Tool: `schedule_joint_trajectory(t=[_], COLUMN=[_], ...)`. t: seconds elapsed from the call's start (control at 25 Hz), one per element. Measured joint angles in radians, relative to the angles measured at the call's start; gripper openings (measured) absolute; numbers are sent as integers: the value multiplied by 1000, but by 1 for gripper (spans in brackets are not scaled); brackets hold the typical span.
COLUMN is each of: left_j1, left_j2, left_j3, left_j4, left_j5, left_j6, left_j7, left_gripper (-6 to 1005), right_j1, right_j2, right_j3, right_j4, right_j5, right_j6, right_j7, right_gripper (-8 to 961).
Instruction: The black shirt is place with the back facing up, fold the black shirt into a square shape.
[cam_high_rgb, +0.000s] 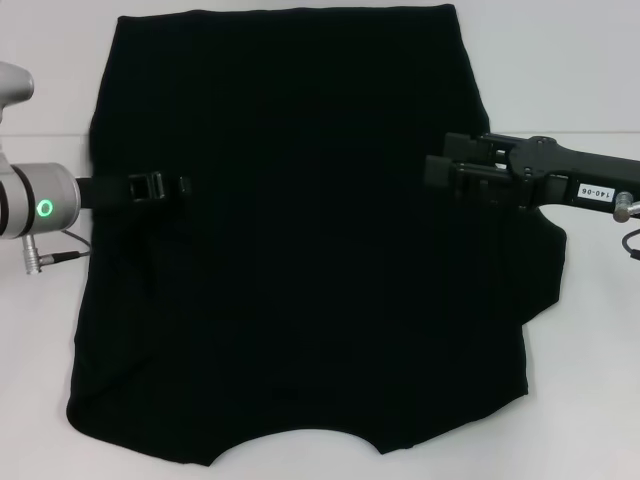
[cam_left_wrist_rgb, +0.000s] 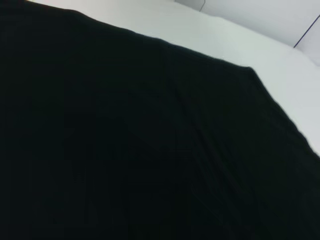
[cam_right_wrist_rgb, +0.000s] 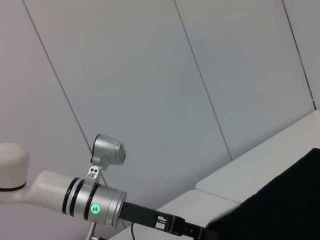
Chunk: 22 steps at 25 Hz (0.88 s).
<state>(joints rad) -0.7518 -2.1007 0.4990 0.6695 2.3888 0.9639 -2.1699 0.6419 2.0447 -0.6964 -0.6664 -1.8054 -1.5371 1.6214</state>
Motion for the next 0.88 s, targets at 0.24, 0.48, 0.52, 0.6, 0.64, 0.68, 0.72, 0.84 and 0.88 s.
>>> schedule_joint_trajectory(t=[0.24, 0.48, 0.52, 0.6, 0.64, 0.68, 0.72, 0.84, 0.88], left_j1=[33, 96, 104, 121, 127, 131, 133, 134, 135], left_j2=[12, 23, 21, 15, 11, 8, 5, -5, -8], left_j3=[-13, -21, -22, -21, -19, -16, -13, 2, 12], left_j4=[10, 29, 30, 31, 30, 28, 24, 5, 0], left_j5=[-109, -179, -175, -165, -157, -152, -148, -141, -140], left_j6=[43, 120, 117, 108, 104, 101, 95, 61, 44], left_j7=[-1, 5, 5, 11, 18, 27, 40, 64, 67], left_gripper=[459, 654, 675, 717, 738, 759, 781, 858, 893], right_j1=[-2, -3, -3, -3, -3, -3, -3, -2, -2], right_j2=[-4, -11, -11, -11, -11, -11, -11, -11, -11], right_j3=[8, 23, 23, 23, 23, 23, 23, 23, 23], right_j4=[-3, 3, 3, 3, 3, 3, 3, 2, 1], right_j5=[0, 0, 0, 0, 0, 0, 0, 0, 0], right_j6=[-16, -28, -28, -28, -28, -29, -29, -35, -37], right_j7=[2, 3, 3, 3, 4, 4, 4, 5, 7], right_gripper=[704, 703, 703, 703, 703, 703, 703, 704, 703])
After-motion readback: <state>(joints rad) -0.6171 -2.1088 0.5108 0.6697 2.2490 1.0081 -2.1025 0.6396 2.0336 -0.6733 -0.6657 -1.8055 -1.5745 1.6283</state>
